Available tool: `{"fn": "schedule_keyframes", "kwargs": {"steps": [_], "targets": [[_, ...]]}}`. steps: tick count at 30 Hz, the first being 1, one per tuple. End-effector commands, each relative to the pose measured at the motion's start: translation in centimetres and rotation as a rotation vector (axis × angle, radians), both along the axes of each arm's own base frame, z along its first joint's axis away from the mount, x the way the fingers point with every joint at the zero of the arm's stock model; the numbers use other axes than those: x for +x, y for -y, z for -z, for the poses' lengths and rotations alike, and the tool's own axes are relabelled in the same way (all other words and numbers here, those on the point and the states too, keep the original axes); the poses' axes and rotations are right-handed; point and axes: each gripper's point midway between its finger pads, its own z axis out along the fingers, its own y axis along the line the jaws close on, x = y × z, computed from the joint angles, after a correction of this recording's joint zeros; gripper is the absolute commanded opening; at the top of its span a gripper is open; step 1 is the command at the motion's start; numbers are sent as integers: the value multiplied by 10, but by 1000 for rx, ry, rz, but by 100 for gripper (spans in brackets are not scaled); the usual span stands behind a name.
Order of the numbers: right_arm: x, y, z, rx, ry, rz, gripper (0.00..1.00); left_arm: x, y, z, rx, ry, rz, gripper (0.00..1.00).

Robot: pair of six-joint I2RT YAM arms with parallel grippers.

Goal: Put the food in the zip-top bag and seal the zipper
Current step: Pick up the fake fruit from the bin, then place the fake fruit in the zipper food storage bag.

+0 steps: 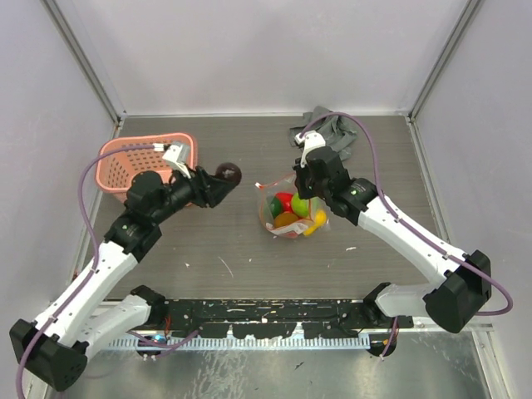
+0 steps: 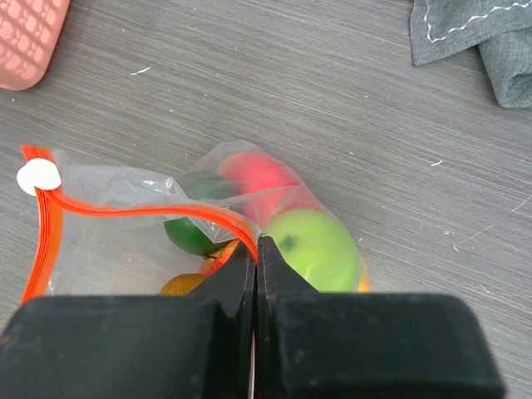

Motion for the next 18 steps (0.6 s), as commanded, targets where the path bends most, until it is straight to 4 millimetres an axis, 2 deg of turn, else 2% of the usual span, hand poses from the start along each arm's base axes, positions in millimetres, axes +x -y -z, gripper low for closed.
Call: {"fn": "schedule_keyframes", "kwargs": {"steps": [1, 9, 12, 18], "targets": [[7, -12, -30, 81, 58, 6, 3, -20, 33, -34, -41, 149, 106, 53], [5, -13, -23, 85, 41, 8, 3, -58, 98, -30, 5, 210, 274, 53], [4, -12, -23, 88, 39, 9, 3, -62, 113, -25, 10, 207, 302, 53], [1, -12, -23, 95, 43, 4, 3, -53, 130, -2, 41, 145, 286, 54]]}}
